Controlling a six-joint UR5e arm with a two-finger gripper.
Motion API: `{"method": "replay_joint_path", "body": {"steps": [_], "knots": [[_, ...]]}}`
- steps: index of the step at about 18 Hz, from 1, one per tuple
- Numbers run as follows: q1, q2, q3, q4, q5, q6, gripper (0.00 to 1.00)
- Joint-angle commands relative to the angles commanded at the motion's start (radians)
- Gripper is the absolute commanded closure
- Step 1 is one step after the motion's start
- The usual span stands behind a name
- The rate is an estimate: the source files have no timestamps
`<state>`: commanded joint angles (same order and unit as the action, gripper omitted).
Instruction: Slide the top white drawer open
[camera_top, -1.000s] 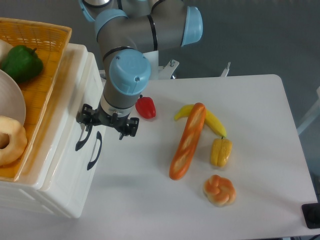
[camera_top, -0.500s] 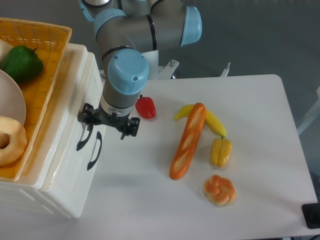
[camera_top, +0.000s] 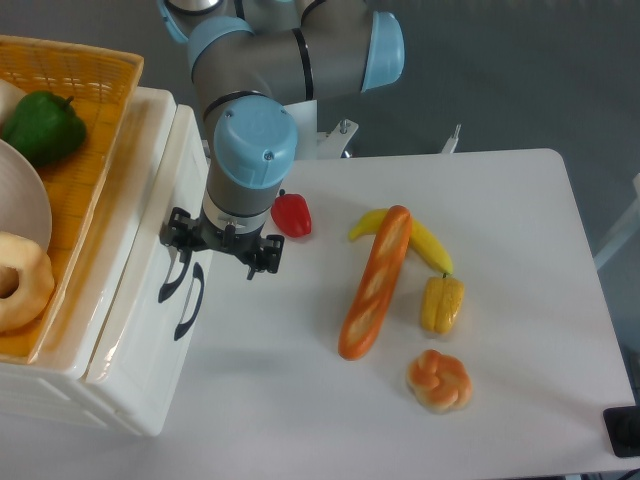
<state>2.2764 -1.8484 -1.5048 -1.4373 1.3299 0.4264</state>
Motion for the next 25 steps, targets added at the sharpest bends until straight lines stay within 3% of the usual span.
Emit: {"method": "replay_joint_path", "body": {"steps": [25], "knots": [[0.090, -0.008, 0.020, 0.008, 0.025, 0.035, 0.00]]}}
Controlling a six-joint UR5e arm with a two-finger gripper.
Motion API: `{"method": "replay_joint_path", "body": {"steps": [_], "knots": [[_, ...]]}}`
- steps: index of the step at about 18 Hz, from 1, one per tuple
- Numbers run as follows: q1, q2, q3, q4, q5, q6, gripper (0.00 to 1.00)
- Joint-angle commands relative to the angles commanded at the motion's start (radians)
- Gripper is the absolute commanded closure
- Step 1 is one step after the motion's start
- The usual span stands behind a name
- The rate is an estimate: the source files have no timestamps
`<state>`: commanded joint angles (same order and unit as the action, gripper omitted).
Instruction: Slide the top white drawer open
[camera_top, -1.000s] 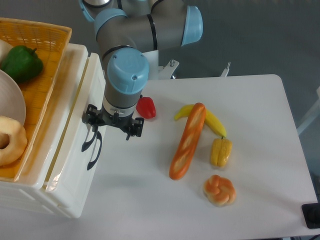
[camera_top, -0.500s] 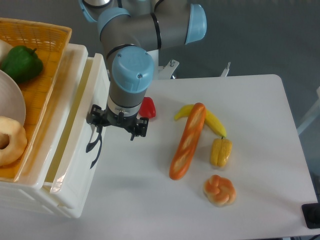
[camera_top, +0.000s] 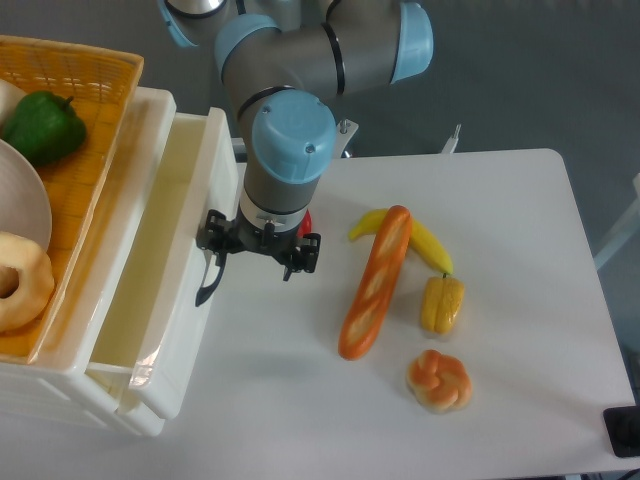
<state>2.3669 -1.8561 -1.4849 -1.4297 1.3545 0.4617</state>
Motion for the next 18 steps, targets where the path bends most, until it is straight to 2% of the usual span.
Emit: {"method": "replay_joint_path", "body": {"steps": [18], "knots": [[0.058, -0.006, 0.002, 0.005, 0.002, 0.046, 0.00]]}}
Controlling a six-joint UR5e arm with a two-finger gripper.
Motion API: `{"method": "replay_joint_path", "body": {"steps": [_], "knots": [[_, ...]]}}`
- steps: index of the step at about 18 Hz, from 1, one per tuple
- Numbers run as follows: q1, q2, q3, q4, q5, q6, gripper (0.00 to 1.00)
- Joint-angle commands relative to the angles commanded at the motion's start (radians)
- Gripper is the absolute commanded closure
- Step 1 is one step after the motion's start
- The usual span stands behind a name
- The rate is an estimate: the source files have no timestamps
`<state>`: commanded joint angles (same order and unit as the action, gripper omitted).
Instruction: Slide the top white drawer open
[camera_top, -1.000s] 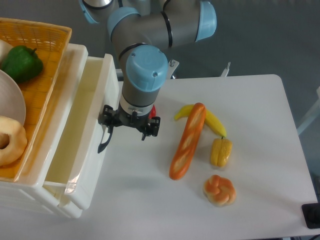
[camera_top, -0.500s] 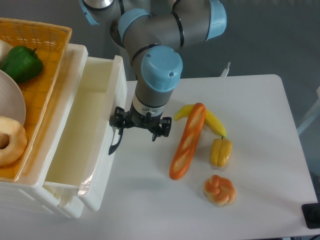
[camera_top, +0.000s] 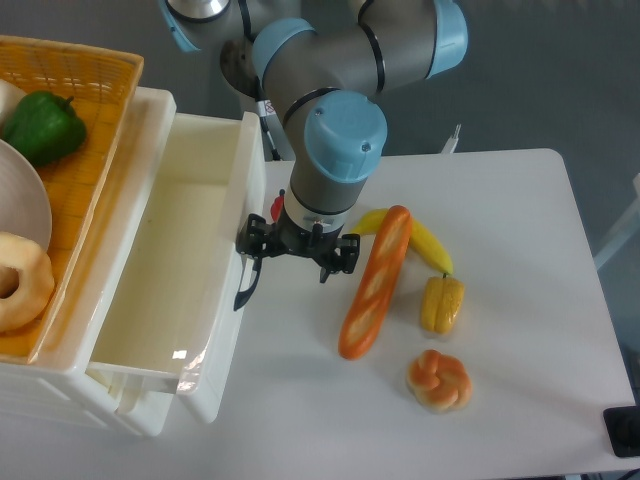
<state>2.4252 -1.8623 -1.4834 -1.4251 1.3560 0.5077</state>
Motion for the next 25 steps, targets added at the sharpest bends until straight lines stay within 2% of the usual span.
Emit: {"method": "replay_joint_path", "body": {"steps": [25], "knots": [[0.034, -0.006, 0.014, 0.002, 0.000, 0.025, 0.00]]}}
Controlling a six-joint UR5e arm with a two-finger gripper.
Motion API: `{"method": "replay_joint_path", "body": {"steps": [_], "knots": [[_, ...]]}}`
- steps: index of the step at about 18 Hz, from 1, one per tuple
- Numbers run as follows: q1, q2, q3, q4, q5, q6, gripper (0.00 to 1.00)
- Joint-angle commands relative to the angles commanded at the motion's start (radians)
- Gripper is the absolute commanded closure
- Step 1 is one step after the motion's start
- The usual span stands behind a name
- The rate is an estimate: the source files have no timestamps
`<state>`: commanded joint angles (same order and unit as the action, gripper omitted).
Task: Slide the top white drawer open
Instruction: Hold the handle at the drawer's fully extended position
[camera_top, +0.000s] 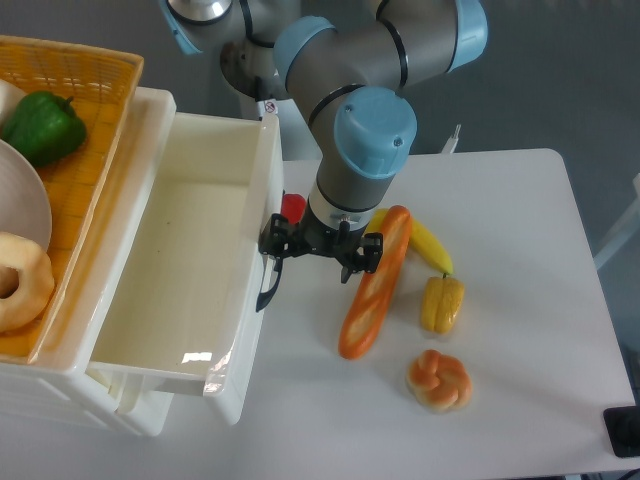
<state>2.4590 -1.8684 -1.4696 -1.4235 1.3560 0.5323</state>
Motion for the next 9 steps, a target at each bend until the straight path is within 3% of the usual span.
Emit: {"method": "replay_joint_path", "body": {"steps": [9], "knots": [[0.002, -0.008, -0.005, -0.005, -0.011, -0.002, 0.00]]}}
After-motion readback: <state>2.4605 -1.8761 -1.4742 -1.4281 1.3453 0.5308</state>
